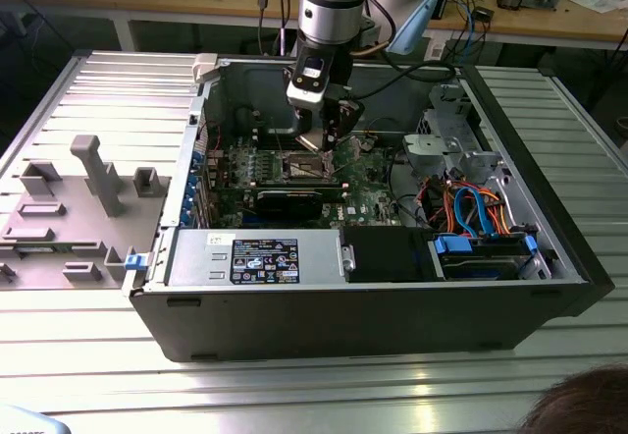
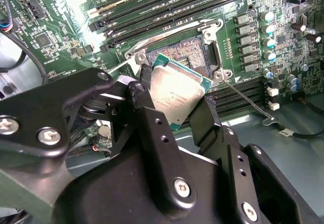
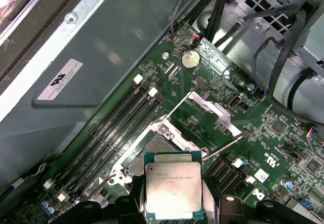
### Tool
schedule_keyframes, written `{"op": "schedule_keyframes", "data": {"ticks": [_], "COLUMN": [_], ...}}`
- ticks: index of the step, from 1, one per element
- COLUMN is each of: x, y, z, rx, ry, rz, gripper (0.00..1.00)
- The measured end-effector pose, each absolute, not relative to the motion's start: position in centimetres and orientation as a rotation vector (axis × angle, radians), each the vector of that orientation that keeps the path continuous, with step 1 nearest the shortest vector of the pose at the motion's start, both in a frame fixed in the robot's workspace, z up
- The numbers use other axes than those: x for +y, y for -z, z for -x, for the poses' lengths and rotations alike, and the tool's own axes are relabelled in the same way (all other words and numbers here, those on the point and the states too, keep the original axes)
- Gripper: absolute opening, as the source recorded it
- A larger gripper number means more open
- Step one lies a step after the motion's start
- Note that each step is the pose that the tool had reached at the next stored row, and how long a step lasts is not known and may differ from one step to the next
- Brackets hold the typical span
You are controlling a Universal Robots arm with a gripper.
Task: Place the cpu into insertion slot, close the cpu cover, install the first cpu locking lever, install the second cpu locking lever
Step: 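Place the cpu into insertion slot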
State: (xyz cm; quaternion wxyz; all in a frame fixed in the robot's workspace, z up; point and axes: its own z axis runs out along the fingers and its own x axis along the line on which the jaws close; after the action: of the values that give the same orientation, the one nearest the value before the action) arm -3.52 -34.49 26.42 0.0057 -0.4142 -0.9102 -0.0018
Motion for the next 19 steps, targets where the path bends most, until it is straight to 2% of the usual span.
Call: {"op": "schedule_keyframes", "data": {"ticks": [19], "x": [-34.49], "y": [-26.39], "z": [3.52], "rx": [-2.835], "ry": [0.006], "rz": [1.328], "gripper": [0.54]}}
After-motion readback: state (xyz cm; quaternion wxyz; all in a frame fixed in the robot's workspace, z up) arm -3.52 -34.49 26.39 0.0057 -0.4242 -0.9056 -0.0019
